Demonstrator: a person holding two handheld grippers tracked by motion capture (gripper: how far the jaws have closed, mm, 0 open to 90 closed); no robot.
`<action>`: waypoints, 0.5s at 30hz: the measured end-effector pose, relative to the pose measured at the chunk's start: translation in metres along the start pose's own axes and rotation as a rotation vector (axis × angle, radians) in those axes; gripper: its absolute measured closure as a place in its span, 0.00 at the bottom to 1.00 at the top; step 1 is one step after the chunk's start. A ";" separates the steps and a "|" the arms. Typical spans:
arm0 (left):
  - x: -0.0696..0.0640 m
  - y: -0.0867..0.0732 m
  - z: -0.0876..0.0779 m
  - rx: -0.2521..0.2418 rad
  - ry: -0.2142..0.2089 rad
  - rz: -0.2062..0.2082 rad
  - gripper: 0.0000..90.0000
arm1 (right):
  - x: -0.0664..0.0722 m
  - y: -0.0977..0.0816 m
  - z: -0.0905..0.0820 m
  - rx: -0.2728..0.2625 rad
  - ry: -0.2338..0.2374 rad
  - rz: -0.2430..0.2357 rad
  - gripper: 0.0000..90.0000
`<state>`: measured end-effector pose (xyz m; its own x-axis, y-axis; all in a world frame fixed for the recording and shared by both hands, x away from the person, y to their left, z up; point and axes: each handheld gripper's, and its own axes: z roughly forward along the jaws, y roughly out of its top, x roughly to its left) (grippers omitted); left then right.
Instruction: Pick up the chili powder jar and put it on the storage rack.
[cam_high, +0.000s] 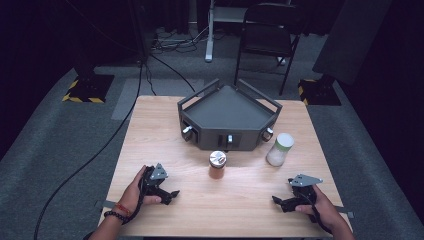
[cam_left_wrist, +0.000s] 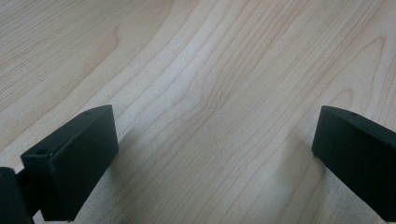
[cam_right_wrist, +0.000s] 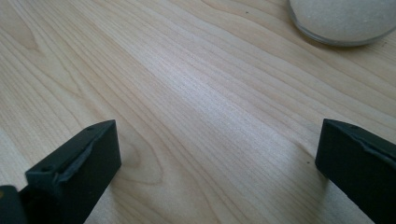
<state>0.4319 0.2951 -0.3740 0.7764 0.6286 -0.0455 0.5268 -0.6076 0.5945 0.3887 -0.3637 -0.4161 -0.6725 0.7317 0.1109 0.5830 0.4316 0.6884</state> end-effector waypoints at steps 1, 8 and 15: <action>0.000 0.000 0.000 0.000 0.001 -0.001 0.00 | 0.000 0.000 0.000 0.000 0.001 -0.001 0.00; -0.001 0.000 0.000 0.000 0.003 -0.002 0.00 | -0.001 -0.001 -0.001 0.000 0.005 -0.006 0.00; -0.001 0.000 0.000 0.000 0.003 -0.002 0.00 | -0.001 -0.001 -0.001 0.000 0.007 -0.007 0.00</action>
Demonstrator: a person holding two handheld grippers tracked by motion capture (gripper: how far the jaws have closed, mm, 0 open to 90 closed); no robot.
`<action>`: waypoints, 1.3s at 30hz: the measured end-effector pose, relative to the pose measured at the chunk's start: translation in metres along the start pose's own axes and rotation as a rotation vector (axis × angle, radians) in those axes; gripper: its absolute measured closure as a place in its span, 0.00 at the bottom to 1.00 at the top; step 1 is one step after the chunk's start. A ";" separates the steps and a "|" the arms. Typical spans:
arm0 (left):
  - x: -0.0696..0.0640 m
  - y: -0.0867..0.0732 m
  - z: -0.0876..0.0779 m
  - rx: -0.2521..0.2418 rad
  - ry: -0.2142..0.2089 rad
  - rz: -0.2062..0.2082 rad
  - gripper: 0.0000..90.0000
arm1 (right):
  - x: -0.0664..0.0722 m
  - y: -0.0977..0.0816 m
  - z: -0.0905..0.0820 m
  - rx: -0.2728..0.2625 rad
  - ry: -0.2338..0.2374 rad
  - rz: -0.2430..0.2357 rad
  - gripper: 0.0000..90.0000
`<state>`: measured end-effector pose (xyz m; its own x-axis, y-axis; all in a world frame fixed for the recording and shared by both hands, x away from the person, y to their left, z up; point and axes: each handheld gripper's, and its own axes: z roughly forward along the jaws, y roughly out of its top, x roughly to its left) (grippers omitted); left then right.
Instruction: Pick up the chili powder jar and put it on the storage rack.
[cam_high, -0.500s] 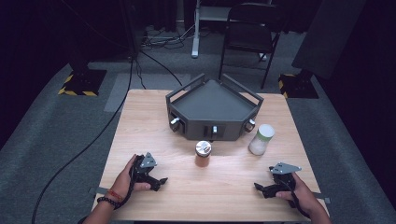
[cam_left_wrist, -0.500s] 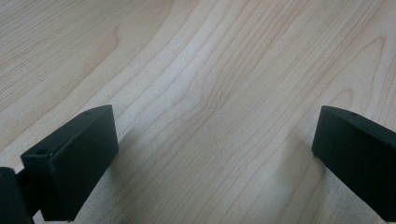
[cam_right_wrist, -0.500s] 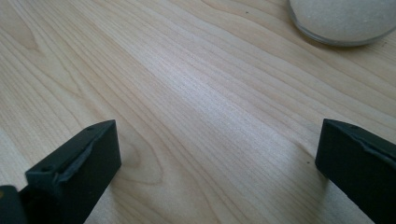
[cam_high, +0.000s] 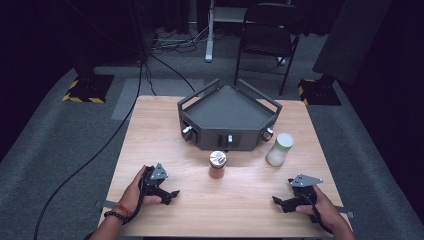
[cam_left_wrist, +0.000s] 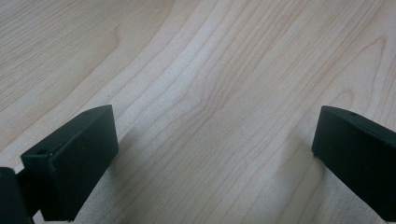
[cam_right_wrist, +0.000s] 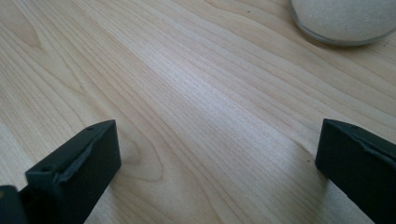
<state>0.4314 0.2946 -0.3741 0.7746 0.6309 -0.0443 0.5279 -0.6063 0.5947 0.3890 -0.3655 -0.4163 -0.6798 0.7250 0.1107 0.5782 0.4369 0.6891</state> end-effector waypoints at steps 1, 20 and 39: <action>0.000 0.000 0.000 0.000 0.000 -0.001 0.00 | 0.000 0.000 0.000 0.000 0.001 -0.001 0.00; 0.000 0.001 0.000 0.002 0.000 0.001 0.00 | 0.000 0.000 0.000 0.000 0.001 -0.001 0.00; -0.006 0.000 -0.004 -0.034 0.034 -0.010 0.02 | 0.000 0.000 0.000 0.000 0.000 0.000 0.00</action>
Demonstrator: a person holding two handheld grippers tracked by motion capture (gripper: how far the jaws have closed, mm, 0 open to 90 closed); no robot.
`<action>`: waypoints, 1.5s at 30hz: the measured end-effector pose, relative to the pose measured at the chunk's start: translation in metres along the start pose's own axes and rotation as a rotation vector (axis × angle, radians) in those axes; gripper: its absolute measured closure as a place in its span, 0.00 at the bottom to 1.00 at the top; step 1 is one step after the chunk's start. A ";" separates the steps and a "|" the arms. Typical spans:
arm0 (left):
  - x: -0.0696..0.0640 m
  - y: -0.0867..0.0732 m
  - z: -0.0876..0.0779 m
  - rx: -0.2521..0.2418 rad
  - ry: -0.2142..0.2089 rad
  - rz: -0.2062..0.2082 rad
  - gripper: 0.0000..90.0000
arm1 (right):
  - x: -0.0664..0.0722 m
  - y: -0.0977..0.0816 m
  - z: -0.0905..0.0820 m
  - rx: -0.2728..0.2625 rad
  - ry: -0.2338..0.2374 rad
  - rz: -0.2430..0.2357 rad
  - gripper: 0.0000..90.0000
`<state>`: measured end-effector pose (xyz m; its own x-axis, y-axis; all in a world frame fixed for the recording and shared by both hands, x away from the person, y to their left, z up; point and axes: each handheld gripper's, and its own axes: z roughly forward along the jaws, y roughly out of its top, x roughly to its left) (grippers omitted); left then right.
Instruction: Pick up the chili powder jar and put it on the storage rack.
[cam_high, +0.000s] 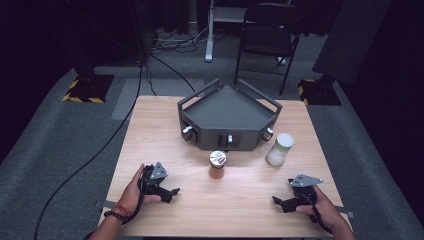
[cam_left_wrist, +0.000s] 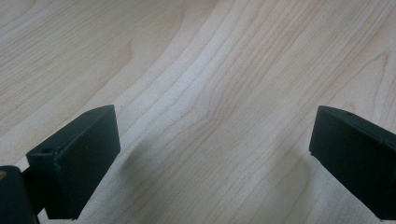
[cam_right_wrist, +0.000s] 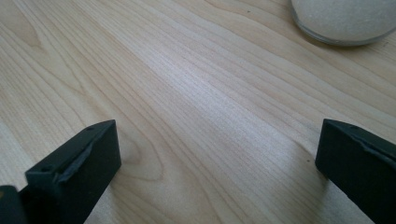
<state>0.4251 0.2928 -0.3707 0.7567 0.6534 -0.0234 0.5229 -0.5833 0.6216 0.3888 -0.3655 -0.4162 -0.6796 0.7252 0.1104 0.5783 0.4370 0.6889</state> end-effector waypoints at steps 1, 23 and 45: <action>0.000 0.000 0.000 -0.002 0.000 0.001 0.02 | 0.000 0.000 0.000 0.000 0.000 0.000 0.00; -0.012 -0.001 -0.010 -0.086 0.055 0.030 0.02 | 0.000 0.000 0.000 0.000 0.000 0.000 0.00; -0.024 0.012 -0.012 -0.131 0.065 0.078 0.02 | 0.000 0.000 0.000 0.000 0.000 0.000 0.00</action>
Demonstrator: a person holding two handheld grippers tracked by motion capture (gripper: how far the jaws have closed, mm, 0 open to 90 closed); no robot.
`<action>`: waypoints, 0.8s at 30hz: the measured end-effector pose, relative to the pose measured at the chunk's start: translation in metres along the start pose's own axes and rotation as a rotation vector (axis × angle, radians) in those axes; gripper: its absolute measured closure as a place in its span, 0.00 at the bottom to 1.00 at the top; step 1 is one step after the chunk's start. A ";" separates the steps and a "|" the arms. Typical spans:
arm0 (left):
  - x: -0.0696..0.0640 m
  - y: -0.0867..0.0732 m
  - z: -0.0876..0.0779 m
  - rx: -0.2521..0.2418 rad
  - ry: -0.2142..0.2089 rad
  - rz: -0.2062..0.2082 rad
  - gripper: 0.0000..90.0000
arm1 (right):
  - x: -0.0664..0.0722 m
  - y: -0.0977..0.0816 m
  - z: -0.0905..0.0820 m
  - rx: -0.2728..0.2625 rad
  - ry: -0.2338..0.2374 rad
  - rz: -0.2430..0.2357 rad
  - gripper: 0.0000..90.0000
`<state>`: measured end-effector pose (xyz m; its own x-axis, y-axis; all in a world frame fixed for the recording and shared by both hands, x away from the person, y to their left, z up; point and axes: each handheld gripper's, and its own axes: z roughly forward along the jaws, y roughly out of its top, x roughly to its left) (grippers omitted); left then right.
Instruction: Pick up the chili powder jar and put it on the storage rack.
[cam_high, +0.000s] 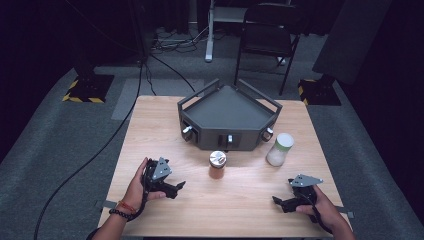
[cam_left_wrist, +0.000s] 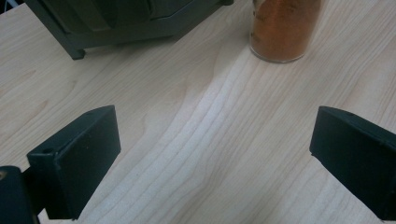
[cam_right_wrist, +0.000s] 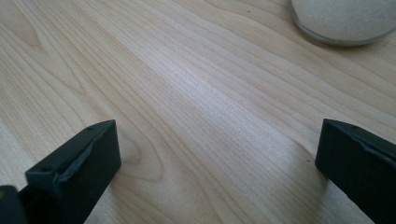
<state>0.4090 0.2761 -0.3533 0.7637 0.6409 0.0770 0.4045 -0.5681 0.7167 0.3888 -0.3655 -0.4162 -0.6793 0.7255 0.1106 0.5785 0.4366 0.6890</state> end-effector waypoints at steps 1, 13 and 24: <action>0.000 0.001 0.001 0.000 -0.004 0.000 0.02 | 0.000 0.000 0.000 0.000 0.000 0.000 0.00; 0.001 0.011 0.000 -0.024 -0.026 0.001 0.01 | 0.000 0.000 0.000 0.000 0.000 0.000 0.00; -0.001 0.015 0.009 -0.023 -0.046 -0.002 0.01 | 0.000 0.000 0.000 0.000 0.000 0.000 0.00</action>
<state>0.4185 0.2623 -0.3491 0.7852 0.6177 0.0437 0.3952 -0.5542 0.7326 0.3888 -0.3655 -0.4162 -0.6794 0.7254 0.1106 0.5784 0.4367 0.6890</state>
